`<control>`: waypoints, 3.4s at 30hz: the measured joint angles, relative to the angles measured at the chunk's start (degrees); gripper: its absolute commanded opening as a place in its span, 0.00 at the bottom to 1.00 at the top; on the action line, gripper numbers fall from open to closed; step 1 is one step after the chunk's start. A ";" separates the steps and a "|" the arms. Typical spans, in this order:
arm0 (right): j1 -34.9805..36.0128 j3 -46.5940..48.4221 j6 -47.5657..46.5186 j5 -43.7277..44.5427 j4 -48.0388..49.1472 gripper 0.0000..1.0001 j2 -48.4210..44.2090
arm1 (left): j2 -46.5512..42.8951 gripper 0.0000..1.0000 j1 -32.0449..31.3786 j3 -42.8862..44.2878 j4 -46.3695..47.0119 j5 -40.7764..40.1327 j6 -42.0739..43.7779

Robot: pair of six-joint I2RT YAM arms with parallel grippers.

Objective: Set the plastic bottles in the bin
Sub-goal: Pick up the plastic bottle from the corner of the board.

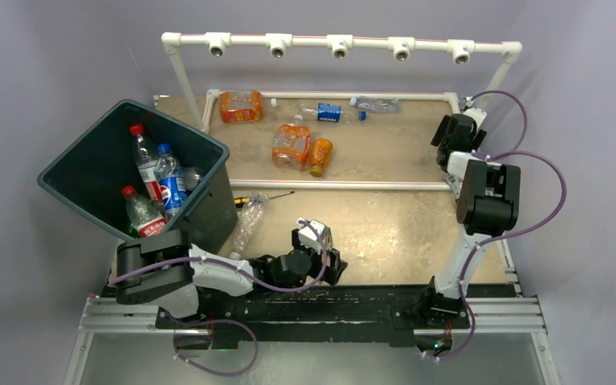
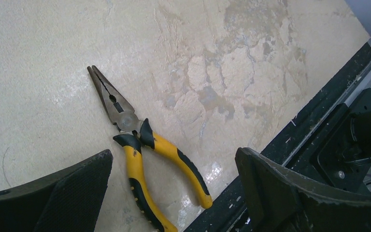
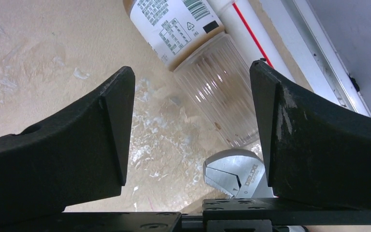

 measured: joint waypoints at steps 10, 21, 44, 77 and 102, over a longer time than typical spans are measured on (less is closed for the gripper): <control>-0.17 6.01 -0.96 -1.55 -4.50 0.87 3.78 | 1.97 0.99 0.00 1.75 0.63 0.55 0.02; -0.20 9.51 0.92 -1.99 -11.06 0.69 6.27 | 2.05 0.98 0.00 1.75 0.87 1.22 0.02; -0.07 1.92 3.82 -9.44 -10.78 0.33 -0.13 | -2.19 0.98 0.00 0.57 0.81 1.81 -1.46; 28.76 -43.25 19.87 -21.49 2.73 0.28 -70.31 | -15.93 0.97 0.00 39.50 -36.17 -12.11 11.85; 32.06 -62.10 32.00 -55.63 18.97 0.27 -99.84 | -39.87 0.99 0.02 15.23 -14.10 -8.44 9.18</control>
